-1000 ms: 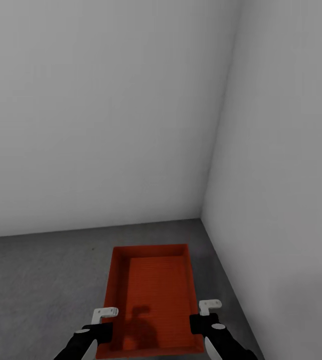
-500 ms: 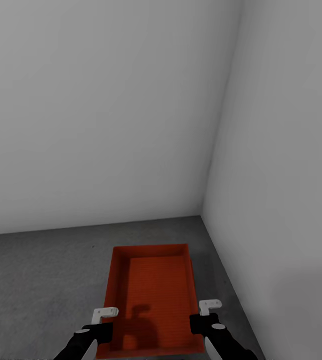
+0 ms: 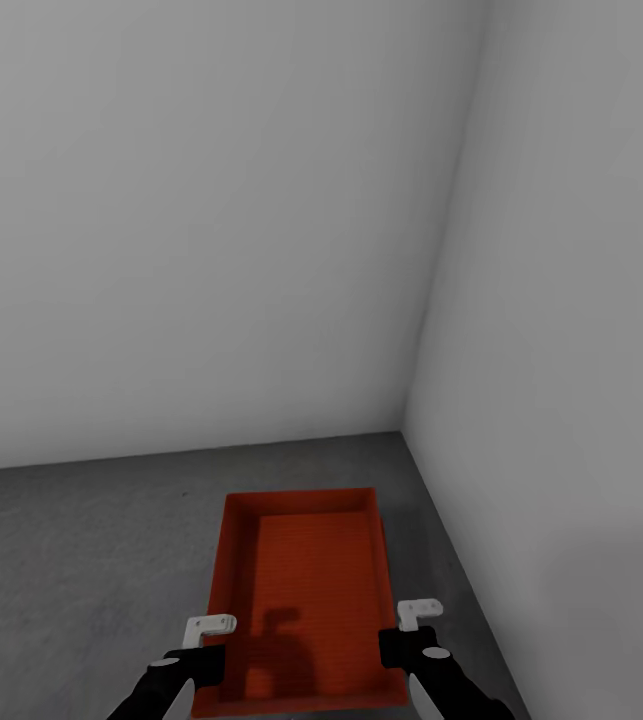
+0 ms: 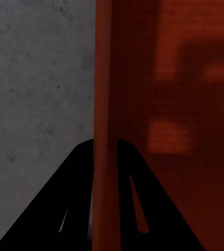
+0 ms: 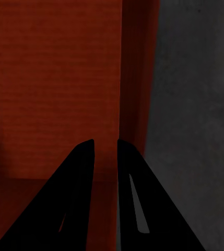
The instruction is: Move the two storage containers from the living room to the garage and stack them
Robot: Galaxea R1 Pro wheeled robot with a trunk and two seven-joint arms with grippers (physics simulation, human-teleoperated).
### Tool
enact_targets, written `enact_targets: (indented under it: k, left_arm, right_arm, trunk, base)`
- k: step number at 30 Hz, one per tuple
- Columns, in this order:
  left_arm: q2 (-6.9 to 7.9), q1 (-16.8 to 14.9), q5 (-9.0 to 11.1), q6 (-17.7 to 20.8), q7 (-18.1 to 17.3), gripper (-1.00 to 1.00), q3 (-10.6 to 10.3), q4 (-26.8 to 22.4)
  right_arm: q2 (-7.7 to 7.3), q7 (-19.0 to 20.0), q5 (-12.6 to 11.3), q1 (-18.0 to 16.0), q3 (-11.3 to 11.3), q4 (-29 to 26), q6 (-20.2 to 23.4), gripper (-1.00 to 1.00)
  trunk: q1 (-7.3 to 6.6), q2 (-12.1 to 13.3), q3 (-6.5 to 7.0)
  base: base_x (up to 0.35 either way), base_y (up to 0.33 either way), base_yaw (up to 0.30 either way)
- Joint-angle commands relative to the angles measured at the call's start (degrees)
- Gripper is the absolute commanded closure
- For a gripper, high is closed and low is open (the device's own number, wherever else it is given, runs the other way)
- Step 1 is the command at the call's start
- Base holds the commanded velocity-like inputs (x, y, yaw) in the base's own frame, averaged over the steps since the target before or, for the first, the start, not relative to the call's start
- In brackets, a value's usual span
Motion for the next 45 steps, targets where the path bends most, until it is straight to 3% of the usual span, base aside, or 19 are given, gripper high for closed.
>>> enact_targets:
  k: [1, 45]
  left_arm:
    - [0.07, -0.05, 1.42, -0.02, 0.56, 1.0, -0.52, -2.48]
    - [0.07, -0.05, 1.42, -0.02, 0.56, 1.0, -0.52, -2.48]
  right_arm:
    - [-0.05, -0.26, -1.21, 0.0, 0.53, -0.01, 0.2, 1.0]
    - [-0.05, -0.27, -1.21, 0.0, 0.53, -0.01, 0.21, 1.0]
  trunk:
    - [0.02, -0.03, -0.08]
    - [0.02, -0.03, -2.59]
  base:
    - [0.248, 0.0, 0.0]
    - [0.027, 0.0, 0.0]
